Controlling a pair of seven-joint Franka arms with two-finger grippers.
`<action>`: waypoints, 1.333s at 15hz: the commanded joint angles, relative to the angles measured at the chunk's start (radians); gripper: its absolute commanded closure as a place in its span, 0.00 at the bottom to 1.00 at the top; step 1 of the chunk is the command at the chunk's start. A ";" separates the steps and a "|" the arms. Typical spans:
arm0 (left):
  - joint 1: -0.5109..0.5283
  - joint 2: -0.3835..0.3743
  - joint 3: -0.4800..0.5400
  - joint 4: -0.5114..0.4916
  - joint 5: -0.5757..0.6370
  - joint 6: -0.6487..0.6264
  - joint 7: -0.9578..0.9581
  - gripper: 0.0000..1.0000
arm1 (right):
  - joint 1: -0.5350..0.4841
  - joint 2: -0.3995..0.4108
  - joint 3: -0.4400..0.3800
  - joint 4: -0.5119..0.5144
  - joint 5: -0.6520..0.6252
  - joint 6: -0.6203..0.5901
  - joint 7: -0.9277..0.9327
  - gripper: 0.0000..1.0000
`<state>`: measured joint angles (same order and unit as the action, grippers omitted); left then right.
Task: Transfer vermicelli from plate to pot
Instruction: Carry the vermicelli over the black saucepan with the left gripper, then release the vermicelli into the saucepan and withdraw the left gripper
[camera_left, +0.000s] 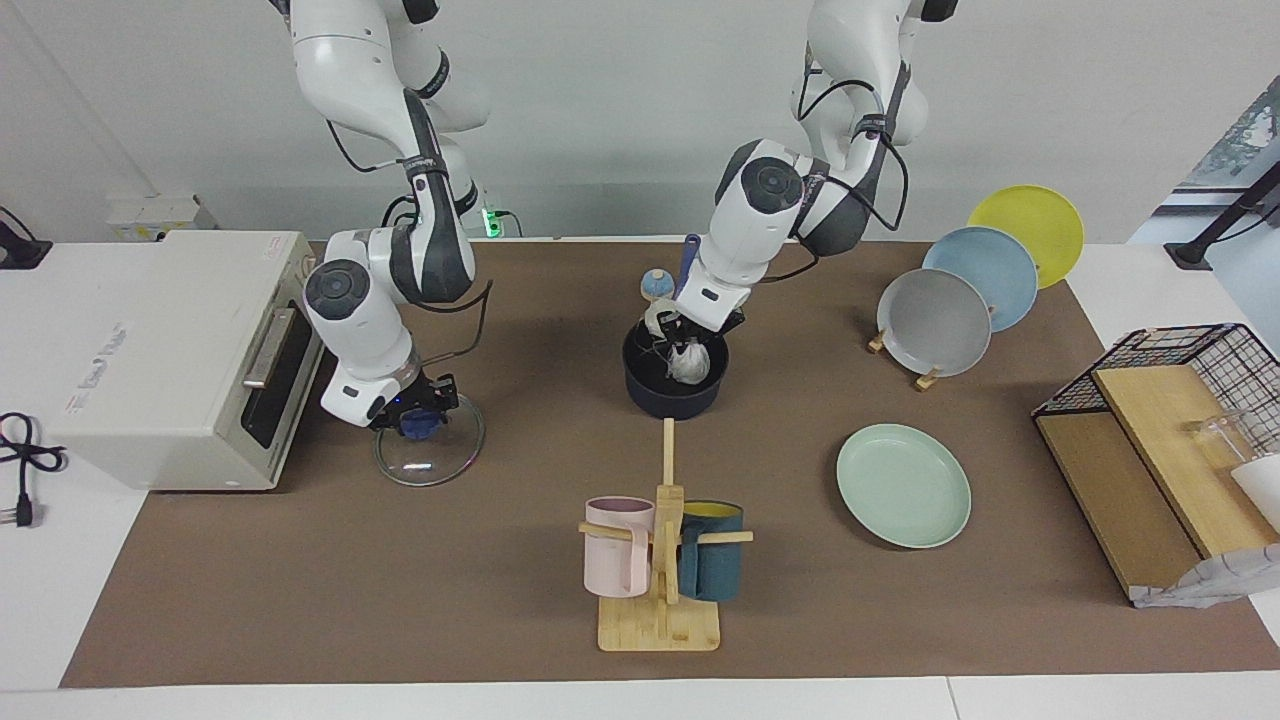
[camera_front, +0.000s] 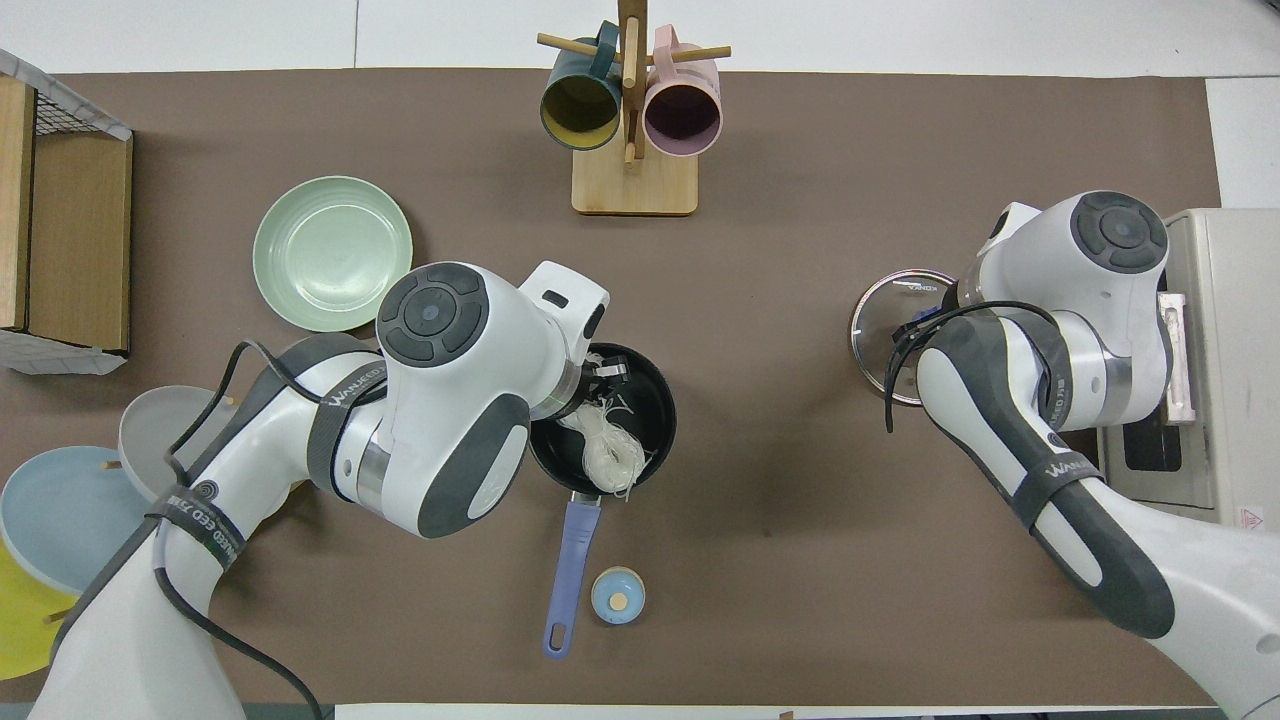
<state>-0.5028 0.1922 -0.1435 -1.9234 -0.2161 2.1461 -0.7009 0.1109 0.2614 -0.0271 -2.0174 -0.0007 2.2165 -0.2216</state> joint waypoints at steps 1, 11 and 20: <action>-0.011 0.015 0.012 -0.019 -0.022 0.061 0.015 1.00 | 0.003 -0.018 0.004 0.014 0.016 -0.032 -0.030 1.00; -0.011 0.021 0.016 -0.082 0.015 0.126 0.078 0.01 | 0.059 -0.013 0.004 0.127 0.016 -0.167 0.040 1.00; 0.148 -0.230 0.032 0.211 0.108 -0.452 0.101 0.00 | 0.166 0.018 0.004 0.299 0.019 -0.323 0.256 1.00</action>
<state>-0.4228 0.0114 -0.1080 -1.7607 -0.1558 1.7882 -0.6285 0.2313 0.2581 -0.0223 -1.8174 0.0008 1.9783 -0.0464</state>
